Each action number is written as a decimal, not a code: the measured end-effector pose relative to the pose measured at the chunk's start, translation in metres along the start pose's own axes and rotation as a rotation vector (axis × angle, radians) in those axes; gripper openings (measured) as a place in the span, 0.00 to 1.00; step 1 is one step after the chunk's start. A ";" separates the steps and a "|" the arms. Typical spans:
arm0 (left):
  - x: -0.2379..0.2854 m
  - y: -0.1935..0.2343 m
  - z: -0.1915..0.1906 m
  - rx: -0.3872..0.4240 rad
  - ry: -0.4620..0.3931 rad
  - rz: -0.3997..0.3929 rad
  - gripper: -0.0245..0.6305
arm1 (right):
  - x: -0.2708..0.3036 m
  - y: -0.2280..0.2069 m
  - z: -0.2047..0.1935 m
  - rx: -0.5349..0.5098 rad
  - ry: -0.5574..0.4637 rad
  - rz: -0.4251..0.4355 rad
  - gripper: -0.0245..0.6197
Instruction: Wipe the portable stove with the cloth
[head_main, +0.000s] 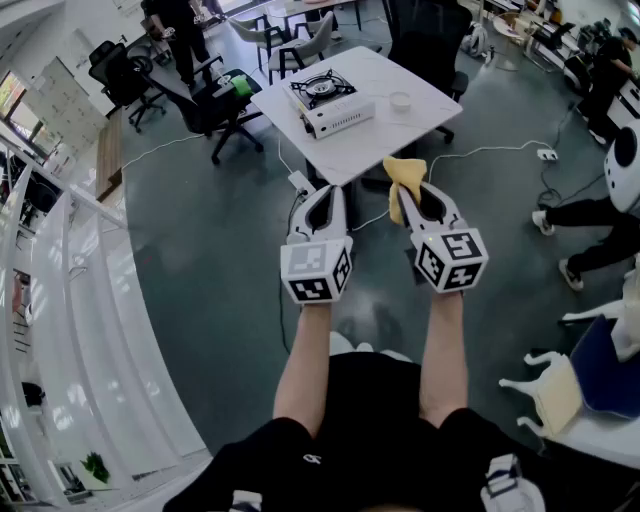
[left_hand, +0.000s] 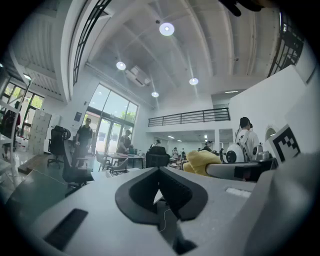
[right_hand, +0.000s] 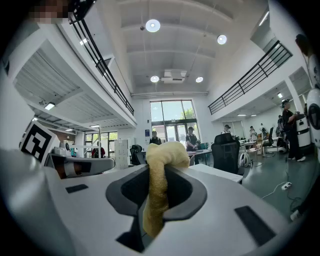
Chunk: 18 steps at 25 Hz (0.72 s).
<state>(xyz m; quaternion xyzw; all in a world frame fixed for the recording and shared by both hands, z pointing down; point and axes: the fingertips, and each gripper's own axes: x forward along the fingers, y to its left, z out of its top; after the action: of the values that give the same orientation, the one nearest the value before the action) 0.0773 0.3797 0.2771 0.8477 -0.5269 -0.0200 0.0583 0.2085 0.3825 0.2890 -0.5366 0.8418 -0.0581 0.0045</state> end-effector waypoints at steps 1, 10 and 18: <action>0.001 0.000 -0.001 0.000 0.001 0.001 0.03 | 0.001 -0.001 0.001 0.003 -0.004 -0.004 0.13; 0.000 0.012 -0.002 -0.010 -0.005 0.019 0.03 | 0.007 -0.010 0.005 0.024 -0.032 -0.026 0.13; 0.004 0.018 0.006 -0.016 -0.028 0.033 0.03 | 0.010 -0.023 0.018 0.041 -0.065 -0.021 0.13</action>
<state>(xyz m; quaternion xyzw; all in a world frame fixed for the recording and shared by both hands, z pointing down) 0.0626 0.3679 0.2739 0.8380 -0.5415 -0.0353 0.0581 0.2261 0.3627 0.2735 -0.5469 0.8341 -0.0578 0.0425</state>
